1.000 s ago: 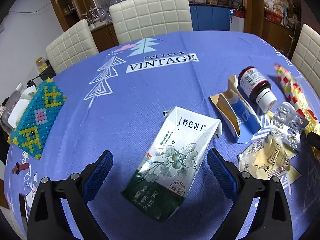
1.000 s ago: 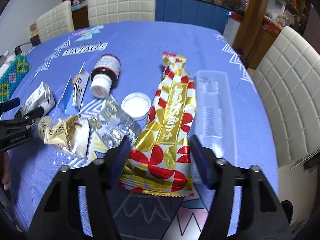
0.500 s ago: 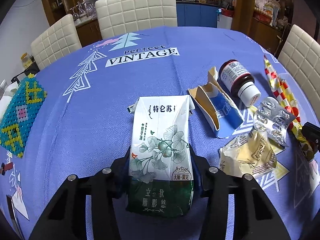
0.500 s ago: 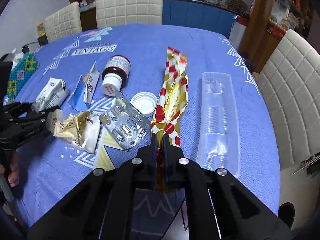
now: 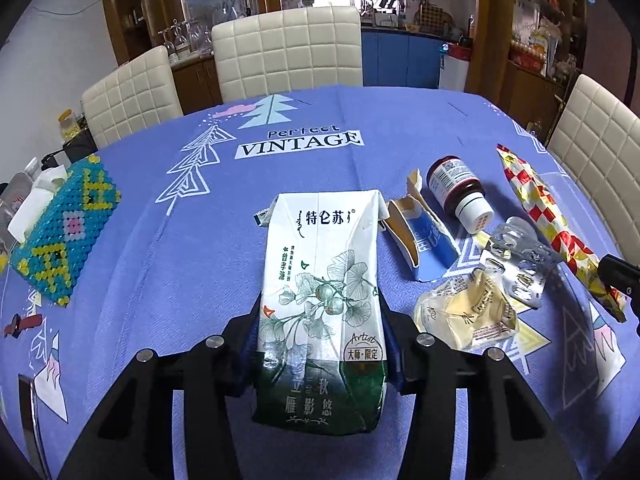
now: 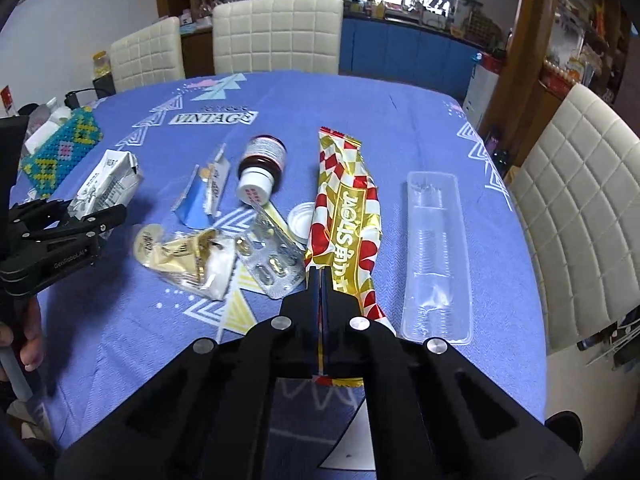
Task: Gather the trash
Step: 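Carry the candy wrapper and milk carton over the black bin with both tools, then open the right tool to drop the wrapper while the left tool drops the carton, then move both tools back over the table toward the gold wrapper and clear tray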
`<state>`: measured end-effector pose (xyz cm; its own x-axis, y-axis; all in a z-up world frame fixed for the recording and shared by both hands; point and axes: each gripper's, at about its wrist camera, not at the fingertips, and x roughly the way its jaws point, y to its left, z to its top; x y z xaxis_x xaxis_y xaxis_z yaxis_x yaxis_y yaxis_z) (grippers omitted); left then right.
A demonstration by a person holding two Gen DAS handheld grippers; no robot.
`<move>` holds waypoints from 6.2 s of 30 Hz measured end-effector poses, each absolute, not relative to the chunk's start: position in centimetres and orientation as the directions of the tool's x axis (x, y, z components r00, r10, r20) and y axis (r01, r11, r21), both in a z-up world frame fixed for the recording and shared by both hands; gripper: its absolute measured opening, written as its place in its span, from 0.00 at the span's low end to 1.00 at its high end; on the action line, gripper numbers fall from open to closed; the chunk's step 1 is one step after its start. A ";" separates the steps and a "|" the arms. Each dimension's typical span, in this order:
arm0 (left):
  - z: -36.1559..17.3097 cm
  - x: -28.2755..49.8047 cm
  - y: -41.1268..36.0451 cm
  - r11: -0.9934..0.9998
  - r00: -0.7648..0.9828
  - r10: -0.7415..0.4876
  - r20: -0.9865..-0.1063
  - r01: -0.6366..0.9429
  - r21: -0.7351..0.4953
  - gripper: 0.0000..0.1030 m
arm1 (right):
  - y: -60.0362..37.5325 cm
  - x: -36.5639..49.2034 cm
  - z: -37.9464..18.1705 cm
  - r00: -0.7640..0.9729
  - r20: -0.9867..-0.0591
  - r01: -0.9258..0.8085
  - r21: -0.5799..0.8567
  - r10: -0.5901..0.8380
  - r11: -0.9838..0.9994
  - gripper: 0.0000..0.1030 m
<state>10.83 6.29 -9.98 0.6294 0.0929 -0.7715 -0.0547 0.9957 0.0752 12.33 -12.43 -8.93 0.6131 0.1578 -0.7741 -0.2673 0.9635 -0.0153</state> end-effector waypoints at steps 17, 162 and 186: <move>-7.4 7.5 1.5 0.997 0.694 0.017 -0.719 0.042 0.064 0.46 | -14.0 9.3 -6.0 0.658 -0.746 -0.246 -0.079 0.106 0.966 0.02; -9.1 5.5 -19.6 0.958 0.712 -0.074 -0.698 0.246 0.149 0.82 | -35.3 2.7 -9.7 0.697 -0.712 0.130 0.011 -0.083 0.991 0.95; -14.1 12.5 -1.1 0.998 0.584 0.063 -0.809 -0.019 0.064 0.86 | -19.8 15.0 -12.0 0.623 -0.782 -0.057 -0.054 -0.007 0.997 0.96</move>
<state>12.51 -1.05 -14.08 0.5837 0.0631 -0.8095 -0.0194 0.9978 0.0638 14.95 -19.83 -12.00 0.6226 -0.0067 -0.7825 -0.0574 0.9969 -0.0542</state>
